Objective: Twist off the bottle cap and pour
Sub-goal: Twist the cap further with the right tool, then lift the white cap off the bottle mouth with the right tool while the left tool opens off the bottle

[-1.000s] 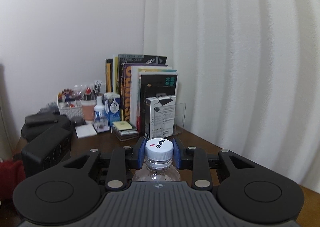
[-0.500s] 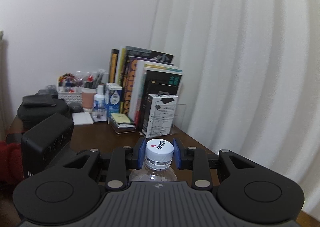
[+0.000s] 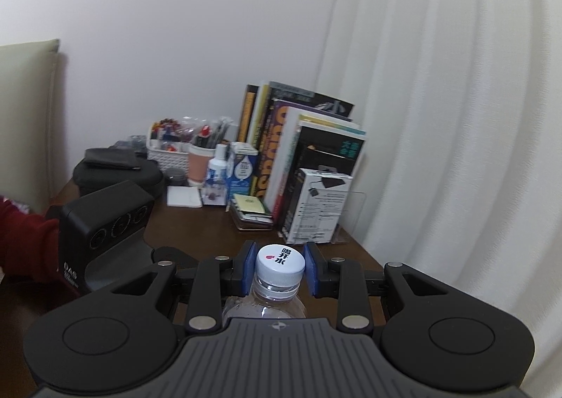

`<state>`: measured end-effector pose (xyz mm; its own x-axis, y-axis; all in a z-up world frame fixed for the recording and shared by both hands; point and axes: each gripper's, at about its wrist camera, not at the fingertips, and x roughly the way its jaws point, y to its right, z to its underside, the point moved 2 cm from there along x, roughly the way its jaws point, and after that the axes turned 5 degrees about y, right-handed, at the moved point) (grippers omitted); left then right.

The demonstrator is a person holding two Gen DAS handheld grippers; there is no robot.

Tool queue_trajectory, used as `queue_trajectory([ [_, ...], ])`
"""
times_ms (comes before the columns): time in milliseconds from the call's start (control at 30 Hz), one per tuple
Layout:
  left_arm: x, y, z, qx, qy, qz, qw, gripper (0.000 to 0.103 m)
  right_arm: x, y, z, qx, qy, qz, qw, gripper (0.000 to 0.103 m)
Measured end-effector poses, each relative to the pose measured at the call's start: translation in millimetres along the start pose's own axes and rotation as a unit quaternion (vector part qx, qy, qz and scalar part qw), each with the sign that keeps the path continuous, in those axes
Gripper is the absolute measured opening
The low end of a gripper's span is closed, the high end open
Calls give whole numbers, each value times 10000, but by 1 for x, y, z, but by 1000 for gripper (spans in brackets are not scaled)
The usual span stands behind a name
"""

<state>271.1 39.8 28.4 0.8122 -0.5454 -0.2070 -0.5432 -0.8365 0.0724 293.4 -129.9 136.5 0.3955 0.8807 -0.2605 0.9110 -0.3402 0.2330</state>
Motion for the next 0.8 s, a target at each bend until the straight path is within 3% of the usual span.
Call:
queue_trajectory([
  [333, 0, 1, 0, 31, -18, 34, 10000, 58, -6, 4, 2, 111, 43, -230, 9997, 32],
  [533, 0, 1, 1, 33, -12, 49, 10000, 58, -5, -1, 0, -174, -30, -224, 9996, 32],
  [800, -1, 1, 2, -3, -7, 67, 10000, 58, -6, 16, 3, 307, 166, -604, 9976, 32],
])
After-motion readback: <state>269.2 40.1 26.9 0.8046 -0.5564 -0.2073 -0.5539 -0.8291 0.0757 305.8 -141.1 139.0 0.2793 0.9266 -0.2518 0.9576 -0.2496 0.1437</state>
